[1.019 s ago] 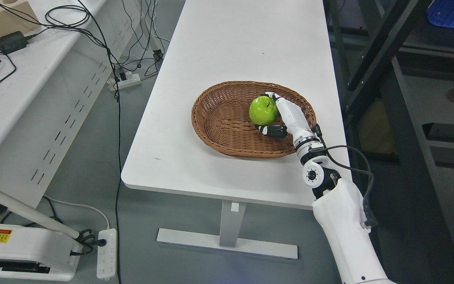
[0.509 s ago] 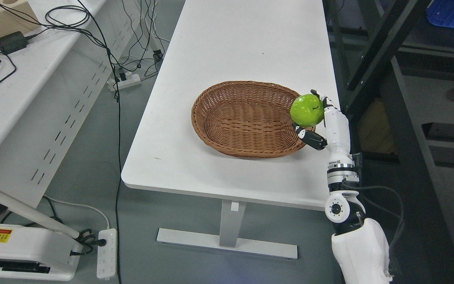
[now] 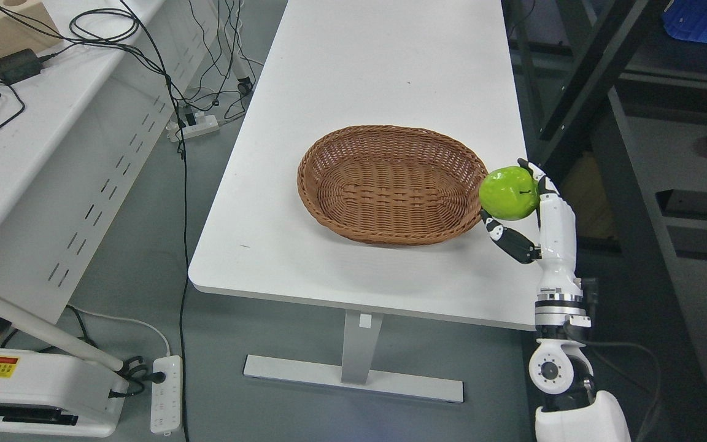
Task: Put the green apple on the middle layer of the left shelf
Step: 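Lift the green apple out of the basket with the right hand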
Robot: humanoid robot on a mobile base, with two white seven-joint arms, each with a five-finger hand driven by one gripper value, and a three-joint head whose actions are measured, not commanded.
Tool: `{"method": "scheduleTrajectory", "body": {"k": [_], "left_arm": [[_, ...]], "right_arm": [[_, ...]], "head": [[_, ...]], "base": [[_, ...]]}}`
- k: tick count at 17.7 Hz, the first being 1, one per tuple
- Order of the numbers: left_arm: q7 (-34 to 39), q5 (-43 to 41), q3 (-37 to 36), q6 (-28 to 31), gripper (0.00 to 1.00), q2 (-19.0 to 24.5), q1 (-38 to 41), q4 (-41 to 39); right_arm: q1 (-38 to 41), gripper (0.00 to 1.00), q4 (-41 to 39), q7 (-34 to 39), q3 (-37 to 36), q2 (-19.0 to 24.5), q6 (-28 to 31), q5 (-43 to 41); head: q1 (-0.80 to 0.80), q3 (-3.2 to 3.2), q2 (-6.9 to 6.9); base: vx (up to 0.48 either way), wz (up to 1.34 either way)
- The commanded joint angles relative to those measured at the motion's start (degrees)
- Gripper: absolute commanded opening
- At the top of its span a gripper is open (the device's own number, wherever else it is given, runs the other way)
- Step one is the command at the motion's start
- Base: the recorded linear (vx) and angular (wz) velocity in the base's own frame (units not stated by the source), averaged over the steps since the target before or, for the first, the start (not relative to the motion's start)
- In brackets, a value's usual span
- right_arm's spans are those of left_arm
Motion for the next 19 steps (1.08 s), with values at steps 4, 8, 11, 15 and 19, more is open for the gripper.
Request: {"method": "scheduleTrajectory", "body": {"k": [4, 8, 11, 15, 19], "left_arm": [[0.01, 0.0, -0.11, -0.04, 1.0, 1.0, 0.0, -0.03], [0.01, 0.0, -0.11, -0.04, 1.0, 1.0, 0.0, 0.05], [0.01, 0.0, -0.11, -0.04, 1.0, 1.0, 0.0, -0.03], [0.01, 0.0, -0.11, -0.04, 1.0, 1.0, 0.0, -0.03], [0.01, 0.0, -0.11, -0.04, 1.0, 1.0, 0.0, -0.03]], "right_arm": [[3.56, 0.01, -6.53, -0.02, -3.33, 0.75, -0.13, -0.82], [3.91, 0.01, -6.53, -0.02, -3.24, 0.92, -0.13, -0.82], [3.91, 0.01, -6.53, 0.07, -3.24, 1.1, -0.13, -0.82], [3.82, 0.01, -6.44, 0.07, -3.06, 1.1, -0.13, -0.82], [3.91, 0.01, -6.44, -0.02, -2.98, 1.1, -0.13, -0.82]], "head": [[0.0, 0.0, 0.0], [0.0, 0.0, 0.0], [0.0, 0.0, 0.0], [0.0, 0.0, 0.0], [0.0, 0.0, 0.0]], "base": [[0.0, 0.0], [0.0, 0.0], [0.0, 0.0], [-0.004, 0.0], [-0.036, 0.0]]}}
